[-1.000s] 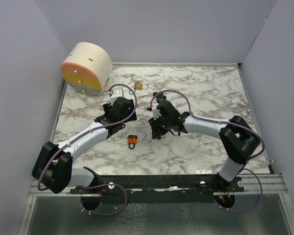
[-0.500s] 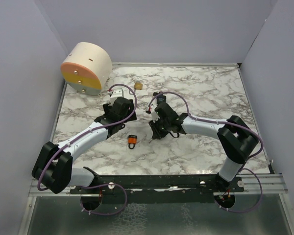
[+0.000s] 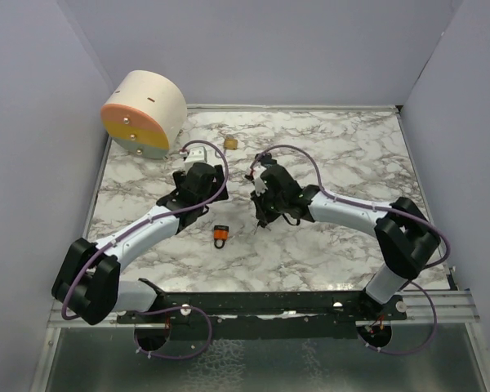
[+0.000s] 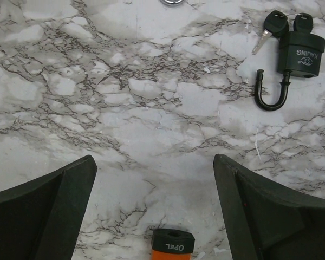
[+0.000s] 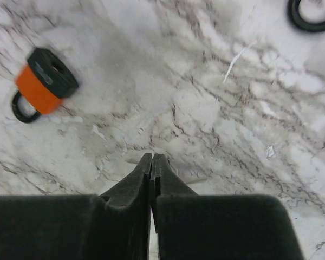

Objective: Unlock with the key

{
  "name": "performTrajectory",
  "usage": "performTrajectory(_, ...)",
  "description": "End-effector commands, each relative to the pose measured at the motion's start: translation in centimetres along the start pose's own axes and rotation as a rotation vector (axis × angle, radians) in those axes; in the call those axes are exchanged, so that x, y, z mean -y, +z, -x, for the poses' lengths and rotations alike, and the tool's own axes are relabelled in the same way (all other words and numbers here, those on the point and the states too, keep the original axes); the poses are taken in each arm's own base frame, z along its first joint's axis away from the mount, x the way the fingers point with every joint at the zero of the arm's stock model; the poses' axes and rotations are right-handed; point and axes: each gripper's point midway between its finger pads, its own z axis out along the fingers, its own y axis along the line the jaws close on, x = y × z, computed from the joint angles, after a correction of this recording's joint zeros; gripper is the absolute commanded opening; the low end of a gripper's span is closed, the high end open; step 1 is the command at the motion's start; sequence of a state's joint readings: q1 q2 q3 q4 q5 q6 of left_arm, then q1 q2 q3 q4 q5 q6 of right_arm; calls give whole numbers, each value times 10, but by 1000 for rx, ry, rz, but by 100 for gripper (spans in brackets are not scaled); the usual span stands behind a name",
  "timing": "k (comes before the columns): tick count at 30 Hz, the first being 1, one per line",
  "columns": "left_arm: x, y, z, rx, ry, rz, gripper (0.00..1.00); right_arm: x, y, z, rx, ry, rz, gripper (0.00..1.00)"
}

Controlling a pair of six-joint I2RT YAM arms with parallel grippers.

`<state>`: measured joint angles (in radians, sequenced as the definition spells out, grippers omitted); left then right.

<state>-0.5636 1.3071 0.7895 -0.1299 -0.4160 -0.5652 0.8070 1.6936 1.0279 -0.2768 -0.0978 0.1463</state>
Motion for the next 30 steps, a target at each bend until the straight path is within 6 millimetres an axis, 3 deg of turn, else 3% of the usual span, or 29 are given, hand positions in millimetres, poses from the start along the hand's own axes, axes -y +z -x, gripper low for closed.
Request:
performTrajectory(1, 22, -8, 23, 101, -10, -143, 90, 2, -34, 85, 258, 17, 6, 1)
performTrajectory(7, 54, -17, 38, 180, 2, -329, 84, 22, -61, 133, 405, 101, 47, 1)
performTrajectory(11, 72, -23, 46, 218, 25, -433, 84, 38, -88, 153, 516, 197, 169, 1)
performTrajectory(17, 88, -27, 50, 248, 41, -523, 84, 51, -105, 163, 556, 270, 272, 1)
performTrajectory(24, 117, -32, 49, 270, 114, -687, 85, 46, -114, 170, 558, 214, 297, 1)
performTrajectory(30, 137, -34, 40, 263, 190, -808, 76, 43, -118, 172, 565, 215, 309, 1)
